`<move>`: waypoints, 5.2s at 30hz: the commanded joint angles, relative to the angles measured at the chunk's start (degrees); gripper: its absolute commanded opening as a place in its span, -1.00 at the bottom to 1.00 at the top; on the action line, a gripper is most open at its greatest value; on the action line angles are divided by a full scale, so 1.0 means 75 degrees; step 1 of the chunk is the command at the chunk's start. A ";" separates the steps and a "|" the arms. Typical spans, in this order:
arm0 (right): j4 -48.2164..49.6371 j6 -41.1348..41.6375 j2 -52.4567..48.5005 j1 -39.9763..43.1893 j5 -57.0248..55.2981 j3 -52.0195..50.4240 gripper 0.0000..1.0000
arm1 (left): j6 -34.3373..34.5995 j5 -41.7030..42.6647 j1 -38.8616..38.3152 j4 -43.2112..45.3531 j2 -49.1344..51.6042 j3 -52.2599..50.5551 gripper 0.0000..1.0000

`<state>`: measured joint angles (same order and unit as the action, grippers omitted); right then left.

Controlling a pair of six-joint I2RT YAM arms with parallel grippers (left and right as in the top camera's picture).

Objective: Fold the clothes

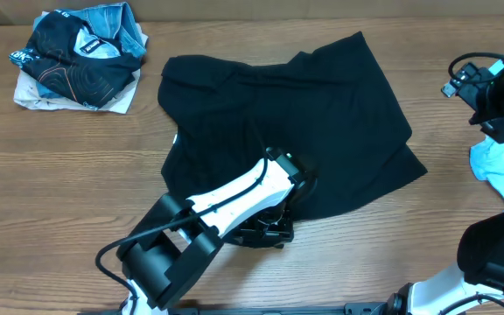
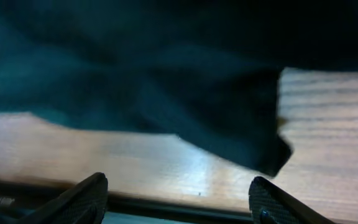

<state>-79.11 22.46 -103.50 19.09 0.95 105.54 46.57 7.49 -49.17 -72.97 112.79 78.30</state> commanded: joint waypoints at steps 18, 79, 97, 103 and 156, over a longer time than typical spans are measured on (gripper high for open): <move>0.0192 0.0009 0.0023 0.0003 0.0090 -0.0565 0.98 | -0.0146 -0.0052 -0.0050 0.0769 0.0163 -0.0420 0.40; 0.3535 0.1416 0.0023 -0.0015 0.0393 -0.5563 0.14 | -0.0583 -0.0460 0.0411 0.0597 0.0163 -0.0833 -0.92; 0.3762 0.1419 -0.0050 -0.0015 0.0338 -0.5578 0.08 | -0.0586 -0.0458 0.0411 0.0595 0.0163 -0.0833 -0.92; 0.3809 0.1419 -0.0286 -0.0015 0.0280 -0.5578 0.08 | -0.0583 -0.0458 0.0411 0.0597 0.0163 -0.0833 -0.92; 0.2282 0.2640 0.2084 0.0020 -0.0527 -0.5269 -0.92 | -0.1160 -0.1416 0.0344 -0.1032 -0.1973 -0.0289 -0.92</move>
<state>-63.64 41.60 -88.86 19.03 -1.83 64.42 38.37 3.29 -46.50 -81.45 102.67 73.06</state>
